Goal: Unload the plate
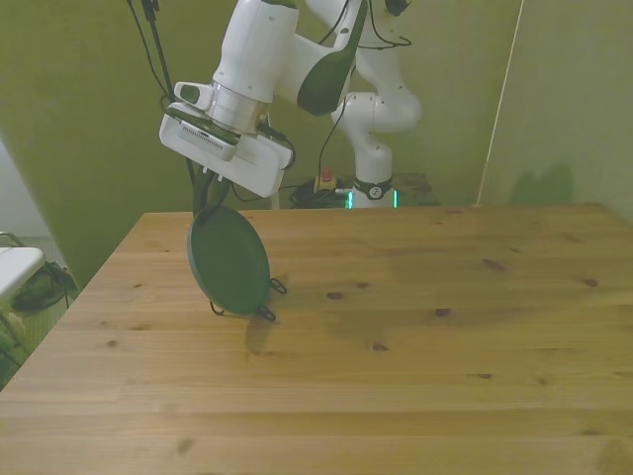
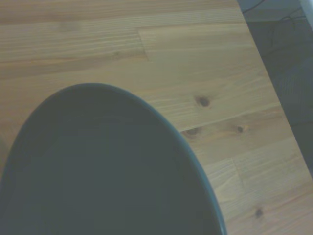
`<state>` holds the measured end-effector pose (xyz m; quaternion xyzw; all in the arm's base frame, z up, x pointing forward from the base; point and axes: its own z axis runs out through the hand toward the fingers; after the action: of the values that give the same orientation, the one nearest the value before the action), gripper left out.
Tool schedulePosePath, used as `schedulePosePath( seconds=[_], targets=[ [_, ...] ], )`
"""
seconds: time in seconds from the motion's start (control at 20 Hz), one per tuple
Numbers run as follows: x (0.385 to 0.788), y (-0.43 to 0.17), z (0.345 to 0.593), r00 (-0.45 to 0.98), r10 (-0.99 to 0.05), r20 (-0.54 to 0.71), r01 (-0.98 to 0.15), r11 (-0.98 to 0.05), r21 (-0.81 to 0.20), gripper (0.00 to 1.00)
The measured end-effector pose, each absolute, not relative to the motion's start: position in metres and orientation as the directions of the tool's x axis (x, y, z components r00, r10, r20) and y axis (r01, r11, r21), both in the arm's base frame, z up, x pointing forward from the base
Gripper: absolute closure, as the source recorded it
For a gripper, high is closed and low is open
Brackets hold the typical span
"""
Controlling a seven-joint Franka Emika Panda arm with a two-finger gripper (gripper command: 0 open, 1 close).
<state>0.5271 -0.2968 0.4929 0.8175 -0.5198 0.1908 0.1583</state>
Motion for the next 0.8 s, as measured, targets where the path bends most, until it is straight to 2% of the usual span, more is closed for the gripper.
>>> schedulePosePath(
  seconds=[0.15,0.3,0.4,0.55,0.65,0.8],
  targets=[
    [0.530,-0.294,0.503,0.382,-0.785,0.488,-0.909,-0.414,0.045,1.00],
    [0.535,-0.284,0.527,0.373,-0.777,0.507,-0.904,-0.427,0.013,1.00],
    [0.535,-0.270,0.548,0.361,-0.786,0.502,-0.901,-0.433,-0.032,1.00],
    [0.540,-0.232,0.575,0.351,-0.820,0.453,-0.874,-0.460,-0.156,1.00],
    [0.549,-0.207,0.574,0.363,-0.849,0.383,-0.853,-0.469,-0.230,1.00],
    [0.565,-0.174,0.544,0.394,-0.886,0.244,-0.824,-0.459,-0.334,1.00]
  ],
)
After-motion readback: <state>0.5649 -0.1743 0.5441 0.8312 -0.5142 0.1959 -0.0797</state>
